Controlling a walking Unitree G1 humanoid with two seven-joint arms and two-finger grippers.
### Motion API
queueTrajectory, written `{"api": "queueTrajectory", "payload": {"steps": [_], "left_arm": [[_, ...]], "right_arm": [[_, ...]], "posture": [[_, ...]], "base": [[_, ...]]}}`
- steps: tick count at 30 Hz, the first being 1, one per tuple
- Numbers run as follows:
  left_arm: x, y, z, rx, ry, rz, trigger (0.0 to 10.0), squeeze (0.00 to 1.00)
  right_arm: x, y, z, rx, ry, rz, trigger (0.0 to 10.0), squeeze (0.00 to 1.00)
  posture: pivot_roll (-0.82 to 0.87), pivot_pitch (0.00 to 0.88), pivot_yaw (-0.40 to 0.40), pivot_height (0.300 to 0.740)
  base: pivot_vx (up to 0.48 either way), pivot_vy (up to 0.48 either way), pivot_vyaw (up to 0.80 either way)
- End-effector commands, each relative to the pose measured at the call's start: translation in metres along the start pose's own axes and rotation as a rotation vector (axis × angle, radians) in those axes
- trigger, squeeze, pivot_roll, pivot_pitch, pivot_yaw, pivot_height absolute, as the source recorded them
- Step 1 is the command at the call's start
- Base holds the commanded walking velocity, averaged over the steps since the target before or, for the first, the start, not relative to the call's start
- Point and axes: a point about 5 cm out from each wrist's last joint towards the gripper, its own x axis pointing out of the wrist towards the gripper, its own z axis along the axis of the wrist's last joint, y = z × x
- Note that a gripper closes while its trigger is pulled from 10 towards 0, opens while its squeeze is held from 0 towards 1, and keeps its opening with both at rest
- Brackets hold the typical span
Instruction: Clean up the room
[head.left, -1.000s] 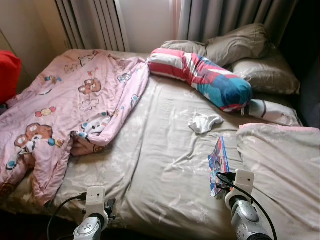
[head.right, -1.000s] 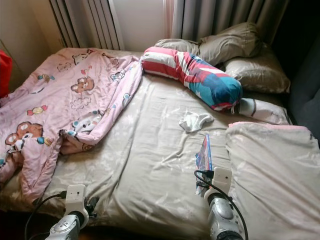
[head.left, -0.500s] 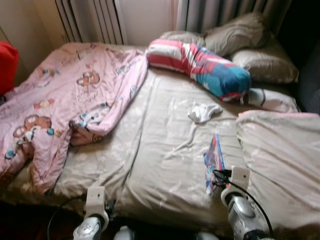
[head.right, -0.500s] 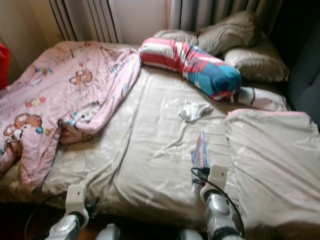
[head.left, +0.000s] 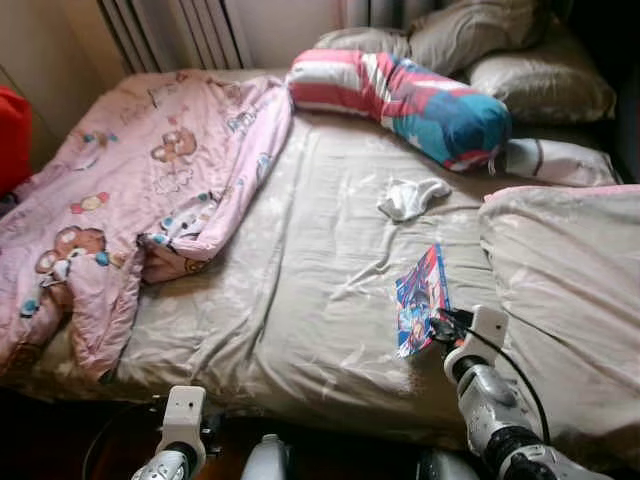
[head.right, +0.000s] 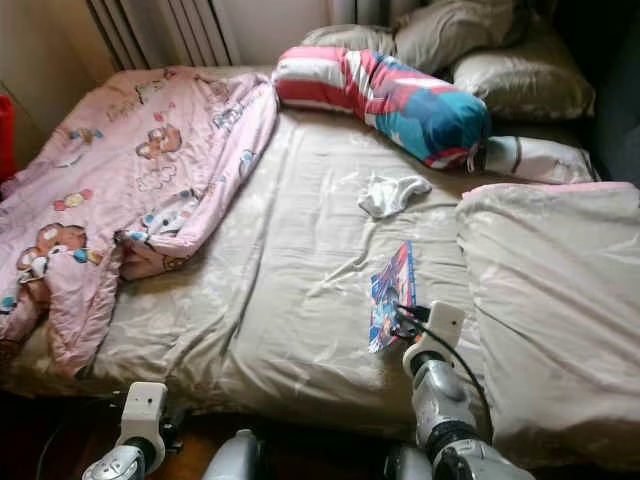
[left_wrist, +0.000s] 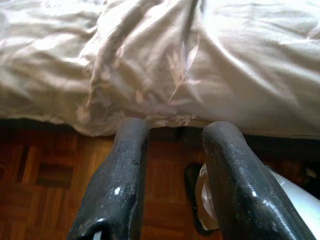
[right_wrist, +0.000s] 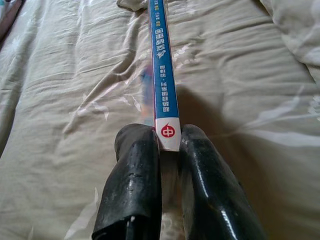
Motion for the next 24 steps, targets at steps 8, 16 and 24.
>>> {"api": "queueTrajectory", "payload": {"steps": [8, 16, 24], "left_arm": [[-0.007, 0.005, -0.007, 0.033, -0.006, -0.01, 10.0, 0.0], [-0.009, 0.004, -0.01, 0.033, -0.006, -0.013, 10.0, 0.0], [-0.013, 0.005, -0.015, 0.036, 0.009, -0.017, 10.0, 0.0]], "right_arm": [[0.007, 0.016, 0.014, 0.021, -0.021, 0.089, 10.0, 0.0], [0.007, 0.021, 0.014, -0.006, -0.017, 0.127, 10.0, 0.0], [-0.003, -0.002, -0.01, -0.036, 0.056, 0.022, 10.0, 0.0]], "posture": [[0.12, 0.203, 0.121, 0.657], [0.11, 0.216, 0.121, 0.657], [0.12, 0.226, 0.135, 0.657]], "base": [[0.0, 0.0, 0.0], [0.0, 0.0, 0.0], [0.0, 0.0, 0.0]]}}
